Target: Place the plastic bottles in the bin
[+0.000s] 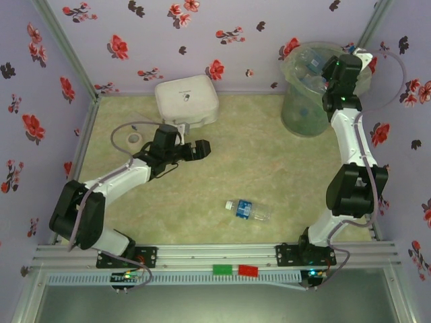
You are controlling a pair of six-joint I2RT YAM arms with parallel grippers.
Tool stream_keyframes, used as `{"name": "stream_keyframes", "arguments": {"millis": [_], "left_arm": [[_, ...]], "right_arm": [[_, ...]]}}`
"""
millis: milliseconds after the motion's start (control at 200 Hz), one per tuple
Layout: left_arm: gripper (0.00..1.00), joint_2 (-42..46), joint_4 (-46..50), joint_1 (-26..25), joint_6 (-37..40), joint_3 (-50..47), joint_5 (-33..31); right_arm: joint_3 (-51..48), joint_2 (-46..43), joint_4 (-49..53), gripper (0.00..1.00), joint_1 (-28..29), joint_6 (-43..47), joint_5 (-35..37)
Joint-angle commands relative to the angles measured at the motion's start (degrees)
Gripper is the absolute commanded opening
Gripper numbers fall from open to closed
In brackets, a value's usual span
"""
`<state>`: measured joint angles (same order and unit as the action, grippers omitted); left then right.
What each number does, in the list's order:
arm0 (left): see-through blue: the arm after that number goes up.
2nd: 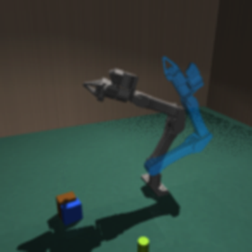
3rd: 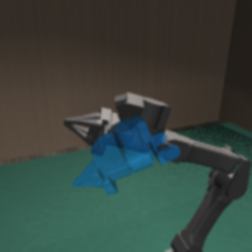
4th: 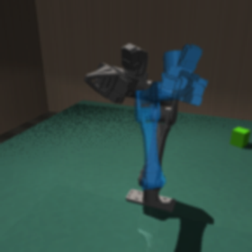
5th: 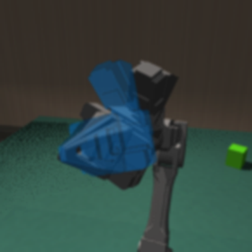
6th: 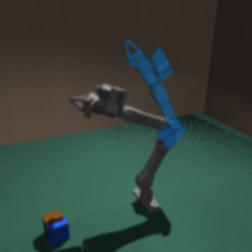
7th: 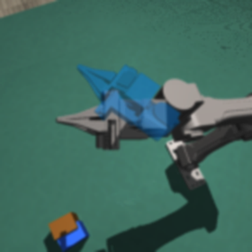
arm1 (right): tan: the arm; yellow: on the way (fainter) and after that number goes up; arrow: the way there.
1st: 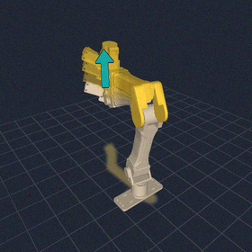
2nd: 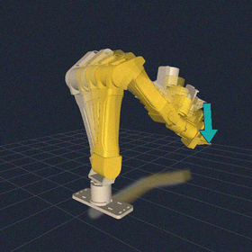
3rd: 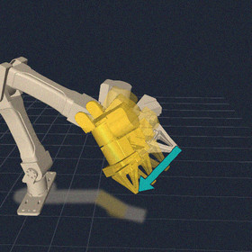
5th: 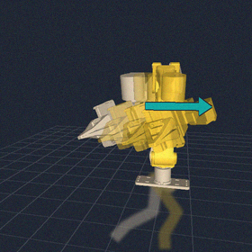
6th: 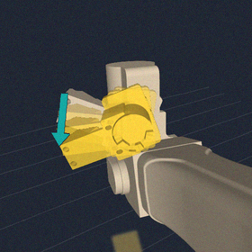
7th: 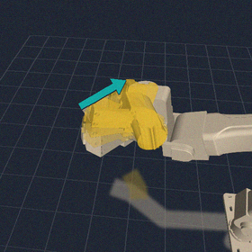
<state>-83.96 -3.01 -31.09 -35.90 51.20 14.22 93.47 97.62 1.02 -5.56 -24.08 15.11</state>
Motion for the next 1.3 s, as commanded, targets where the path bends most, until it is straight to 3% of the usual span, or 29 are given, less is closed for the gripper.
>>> {"name": "stream_keyframes", "arguments": {"millis": [0, 80, 180, 280, 300, 625, 875, 1090, 1295], "left_arm": [[1.00, 1.8, -0.5, 0.5, -0.6, -0.7, 0.4], [1.00, 1.9, -0.4, 0.5, -0.8, -0.7, 0.3], [1.00, 2.2, -0.4, 0.5, -1.0, -0.8, 0.3], [1.00, 2.4, -0.4, 0.5, -0.9, -0.7, 0.2], [1.00, 2.5, -0.3, 0.5, -1.0, -0.7, 0.2], [1.00, 3.1, -0.6, 0.5, -0.8, -0.6, -0.3], [1.00, 5.0, 1.8, 1.6, 1.5, 1.3, -2.4], [1.00, 7.3, 0.6, 3.2, -0.6, 0.6, -3.8], [1.00, 9.4, -0.1, 3.6, -4.3, -2.1, -3.9]], "right_arm": [[-0.4, 0.6, -0.8, 0.53, 0.0, -2.4, 2.6], [0.4, 1.3, -0.3, 0.58, -0.2, -2.6, 2.2], [1.8, 1.9, 0.7, 0.72, -0.2, -2.6, 2.5], [3.6, 2.4, 2.1, 0.98, -0.4, -2.0, 2.5], [4.2, 2.6, 2.5, 0.99, -0.5, -1.9, 2.4], [6.6, 0.9, 8.0, 1.00, -0.7, -0.6, 2.3], [0.3, -8.7, 10.6, 1.00, 0.4, 0.0, -7.2], [-10.6, -21.2, 17.8, 1.00, 6.4, 0.9, -10.8], [-23.0, -31.9, 26.4, 1.00, 13.7, -3.6, -13.8]]}}
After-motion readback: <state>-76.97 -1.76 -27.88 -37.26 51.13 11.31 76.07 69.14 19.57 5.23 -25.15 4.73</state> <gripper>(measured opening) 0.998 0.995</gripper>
